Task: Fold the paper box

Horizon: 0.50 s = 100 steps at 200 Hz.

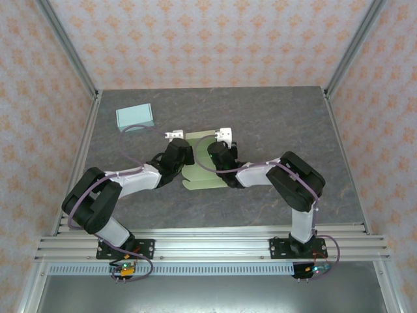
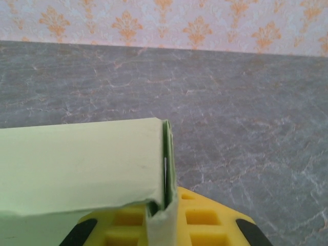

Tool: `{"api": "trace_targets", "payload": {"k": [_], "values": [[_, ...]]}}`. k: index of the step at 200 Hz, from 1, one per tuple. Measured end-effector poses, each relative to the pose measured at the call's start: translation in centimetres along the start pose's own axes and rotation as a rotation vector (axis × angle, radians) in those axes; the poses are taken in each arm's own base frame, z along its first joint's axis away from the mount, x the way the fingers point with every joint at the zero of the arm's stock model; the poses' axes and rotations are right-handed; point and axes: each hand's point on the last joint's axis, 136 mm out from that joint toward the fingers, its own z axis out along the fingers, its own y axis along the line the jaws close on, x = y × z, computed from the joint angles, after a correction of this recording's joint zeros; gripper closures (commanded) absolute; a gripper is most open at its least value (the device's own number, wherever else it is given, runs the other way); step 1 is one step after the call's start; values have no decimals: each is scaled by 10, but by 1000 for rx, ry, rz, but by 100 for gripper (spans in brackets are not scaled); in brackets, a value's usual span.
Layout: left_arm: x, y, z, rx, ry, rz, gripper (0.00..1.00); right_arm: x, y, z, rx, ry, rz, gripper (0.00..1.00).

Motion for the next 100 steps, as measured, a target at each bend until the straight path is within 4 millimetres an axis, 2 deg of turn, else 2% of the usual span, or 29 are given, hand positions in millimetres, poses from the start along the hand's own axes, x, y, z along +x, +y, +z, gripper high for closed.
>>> {"api": "trace_targets", "payload": {"k": [9, 27, 49, 89, 100], "values": [[1, 0, 0, -5, 9, 0, 100, 2, 0, 0, 4, 12, 15, 71], [1, 3, -1, -23, 22, -10, 100, 2, -4, 2, 9, 26, 46, 56], [-3, 6, -2, -55, 24, -5, 100, -4, -4, 0, -38, 42, 69, 51], [-12, 8, -3, -92, 14, -4, 100, -23, -4, -20, -239, 60, 96, 45], [-12, 7, -4, -94, 20, -2, 100, -24, -5, -24, -302, 74, 94, 38]]}}
